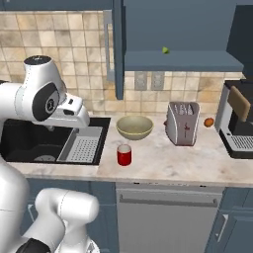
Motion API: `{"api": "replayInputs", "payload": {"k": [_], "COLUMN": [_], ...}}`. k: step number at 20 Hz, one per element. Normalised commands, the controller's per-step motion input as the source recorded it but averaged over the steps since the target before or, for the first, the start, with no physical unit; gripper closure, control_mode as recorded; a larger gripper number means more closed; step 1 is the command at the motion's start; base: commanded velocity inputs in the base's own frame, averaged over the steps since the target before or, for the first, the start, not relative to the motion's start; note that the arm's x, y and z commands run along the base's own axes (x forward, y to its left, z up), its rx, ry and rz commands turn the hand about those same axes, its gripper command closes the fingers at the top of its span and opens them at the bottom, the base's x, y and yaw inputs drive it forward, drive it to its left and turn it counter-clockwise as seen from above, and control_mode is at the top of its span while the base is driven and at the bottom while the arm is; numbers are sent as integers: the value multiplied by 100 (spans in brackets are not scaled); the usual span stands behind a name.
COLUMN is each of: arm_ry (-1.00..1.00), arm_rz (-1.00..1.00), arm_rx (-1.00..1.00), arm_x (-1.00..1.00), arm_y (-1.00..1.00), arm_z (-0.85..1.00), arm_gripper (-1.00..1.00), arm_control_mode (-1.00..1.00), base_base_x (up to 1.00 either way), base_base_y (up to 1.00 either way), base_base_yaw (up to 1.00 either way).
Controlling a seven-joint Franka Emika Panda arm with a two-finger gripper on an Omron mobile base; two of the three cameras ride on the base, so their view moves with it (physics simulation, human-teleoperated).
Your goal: Pick the mug and place it in the sink. Pick the bowl and place it in the open cabinet and then close the cabinet.
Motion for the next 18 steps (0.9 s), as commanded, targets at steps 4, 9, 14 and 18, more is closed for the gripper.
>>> {"api": "replayInputs", "payload": {"k": [4,9,14,18], "arm_ry": [0,0,0,0], "arm_rz": [0,0,0,0], "arm_rx": [0,0,0,0], "arm_x": [0,0,0,0], "arm_y": [0,0,0,0], "arm_z": [0,0,0,0], "arm_gripper": [-100,-100,-100,-100], "arm_control_mode": [100,100,100,100], "base_base_x": [0,0,0,0], "base_base_y": [0,-8,-14,-2], "base_base_yaw": [-21,-17,-18,-16]}}
